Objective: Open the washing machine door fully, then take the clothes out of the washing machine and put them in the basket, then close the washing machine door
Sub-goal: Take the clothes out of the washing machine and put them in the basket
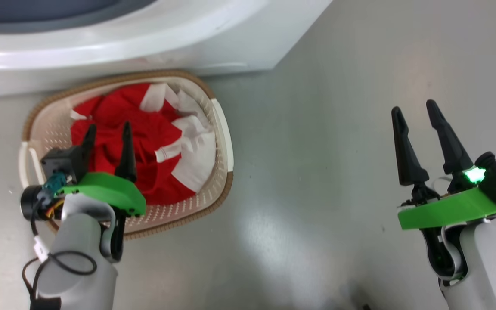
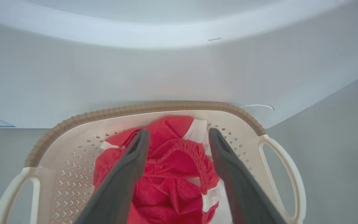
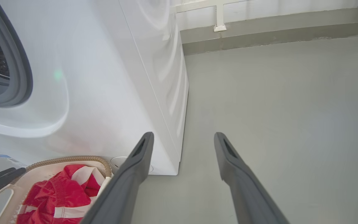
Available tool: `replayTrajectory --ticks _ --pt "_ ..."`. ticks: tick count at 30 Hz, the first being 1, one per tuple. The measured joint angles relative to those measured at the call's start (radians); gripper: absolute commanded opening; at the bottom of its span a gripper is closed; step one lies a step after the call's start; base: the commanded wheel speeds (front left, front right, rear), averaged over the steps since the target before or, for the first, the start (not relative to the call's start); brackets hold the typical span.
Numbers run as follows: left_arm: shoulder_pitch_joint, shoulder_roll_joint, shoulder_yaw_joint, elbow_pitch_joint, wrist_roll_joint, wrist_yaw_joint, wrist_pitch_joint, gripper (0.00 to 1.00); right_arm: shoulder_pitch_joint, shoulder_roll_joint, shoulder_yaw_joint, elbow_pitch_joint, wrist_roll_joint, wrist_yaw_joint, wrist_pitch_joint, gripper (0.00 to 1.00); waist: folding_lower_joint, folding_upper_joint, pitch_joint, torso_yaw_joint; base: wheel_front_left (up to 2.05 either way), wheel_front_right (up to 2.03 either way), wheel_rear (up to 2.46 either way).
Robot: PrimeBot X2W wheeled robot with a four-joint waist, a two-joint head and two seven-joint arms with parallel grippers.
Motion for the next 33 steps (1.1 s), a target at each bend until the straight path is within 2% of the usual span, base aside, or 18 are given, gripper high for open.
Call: replayTrajectory --ticks 16,33 --pt "0.179 0.000 0.027 -0.196 0.005 -0.027 0.000 1.00 0.119 -0.005 -0.006 0.038 -0.002 0.000 0.000 1.00 0.0000 0.0000 -0.211 0.027 0.00 0.00 0.00" --pt "0.349 0.001 0.020 -0.389 0.015 -0.044 0.000 1.00 0.228 -0.005 -0.020 0.051 -0.009 0.000 0.000 1.00 0.0000 0.0000 -0.377 0.062 0.00 0.00 0.00"
